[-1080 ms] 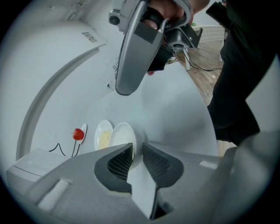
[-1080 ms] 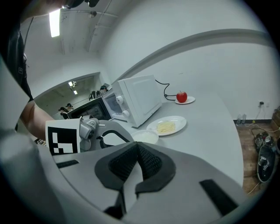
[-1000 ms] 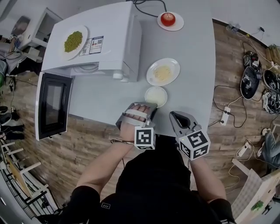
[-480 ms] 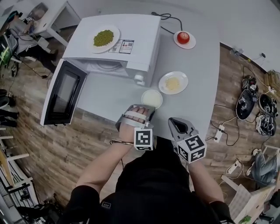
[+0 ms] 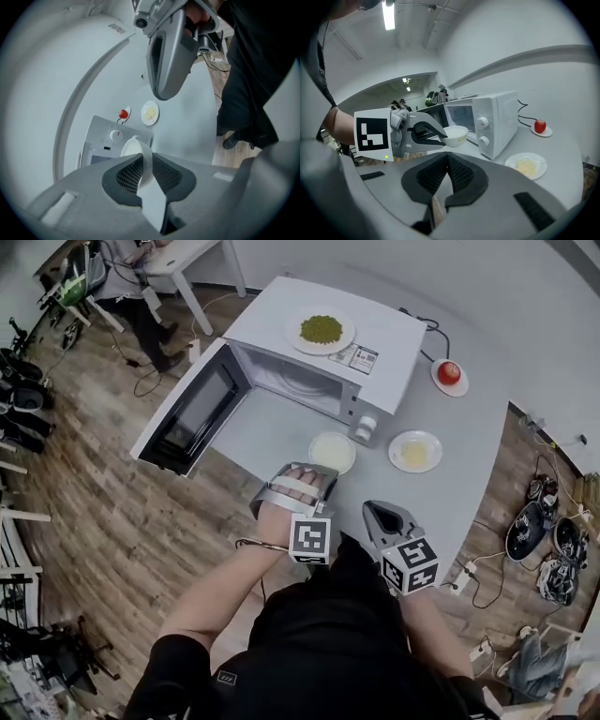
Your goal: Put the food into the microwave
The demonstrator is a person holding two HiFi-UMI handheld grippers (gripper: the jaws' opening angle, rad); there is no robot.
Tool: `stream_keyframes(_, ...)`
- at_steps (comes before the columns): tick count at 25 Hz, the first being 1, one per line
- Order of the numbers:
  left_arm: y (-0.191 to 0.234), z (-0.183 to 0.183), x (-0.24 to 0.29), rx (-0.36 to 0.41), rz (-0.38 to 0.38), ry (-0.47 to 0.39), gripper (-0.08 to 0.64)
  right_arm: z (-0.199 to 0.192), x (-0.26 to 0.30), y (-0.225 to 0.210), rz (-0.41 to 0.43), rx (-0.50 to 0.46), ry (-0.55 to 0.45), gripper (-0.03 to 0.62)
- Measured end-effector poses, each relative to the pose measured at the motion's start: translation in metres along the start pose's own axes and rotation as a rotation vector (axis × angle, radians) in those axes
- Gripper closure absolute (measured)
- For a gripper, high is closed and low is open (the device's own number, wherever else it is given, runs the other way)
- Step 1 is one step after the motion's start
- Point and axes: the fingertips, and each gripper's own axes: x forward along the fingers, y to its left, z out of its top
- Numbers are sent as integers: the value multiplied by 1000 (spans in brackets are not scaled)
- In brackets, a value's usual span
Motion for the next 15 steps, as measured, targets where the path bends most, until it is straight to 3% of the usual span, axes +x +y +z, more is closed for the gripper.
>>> stream_keyframes(7,23,-51,-12,-64,36,87,492,35,51,29,124,-70,-12,578)
stream_keyframes(15,53,-95,11,-102,48,129,492,70,108,28,191,-136,-16,578)
